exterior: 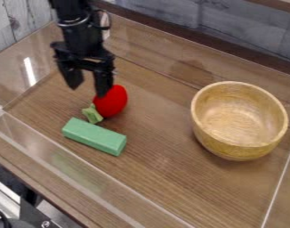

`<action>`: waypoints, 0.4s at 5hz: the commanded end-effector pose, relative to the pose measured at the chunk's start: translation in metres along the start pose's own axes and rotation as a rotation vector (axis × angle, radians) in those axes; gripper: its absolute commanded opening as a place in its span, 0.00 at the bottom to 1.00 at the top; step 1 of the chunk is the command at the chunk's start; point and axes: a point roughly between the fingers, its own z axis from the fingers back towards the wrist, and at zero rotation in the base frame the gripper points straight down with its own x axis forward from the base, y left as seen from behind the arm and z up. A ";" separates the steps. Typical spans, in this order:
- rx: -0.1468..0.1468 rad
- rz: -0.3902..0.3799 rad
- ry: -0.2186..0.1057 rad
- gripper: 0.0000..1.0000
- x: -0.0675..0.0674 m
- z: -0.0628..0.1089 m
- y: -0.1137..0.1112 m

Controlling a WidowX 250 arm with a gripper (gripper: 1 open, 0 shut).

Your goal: Move the red fruit to the left

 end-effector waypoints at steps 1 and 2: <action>0.024 0.051 -0.062 1.00 0.008 0.006 -0.004; 0.023 0.078 -0.057 1.00 0.012 -0.004 -0.010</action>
